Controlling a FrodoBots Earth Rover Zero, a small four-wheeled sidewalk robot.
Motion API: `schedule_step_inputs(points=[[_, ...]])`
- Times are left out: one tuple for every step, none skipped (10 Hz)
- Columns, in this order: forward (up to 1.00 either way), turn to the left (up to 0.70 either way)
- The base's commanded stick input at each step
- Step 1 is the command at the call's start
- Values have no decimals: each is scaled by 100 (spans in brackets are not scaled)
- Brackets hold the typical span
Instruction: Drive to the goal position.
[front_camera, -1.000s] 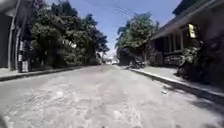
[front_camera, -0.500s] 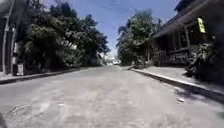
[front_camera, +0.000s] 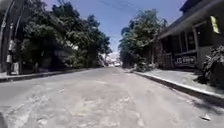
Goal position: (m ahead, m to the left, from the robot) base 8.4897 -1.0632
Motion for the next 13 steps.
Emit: schedule_step_inputs(points=[[100, 0], [100, 0], [100, -19], [100, -40], [100, -40], [100, 0], [100, 0], [100, 0], [100, 0], [100, 0], [100, 0], [100, 0], [100, 0]])
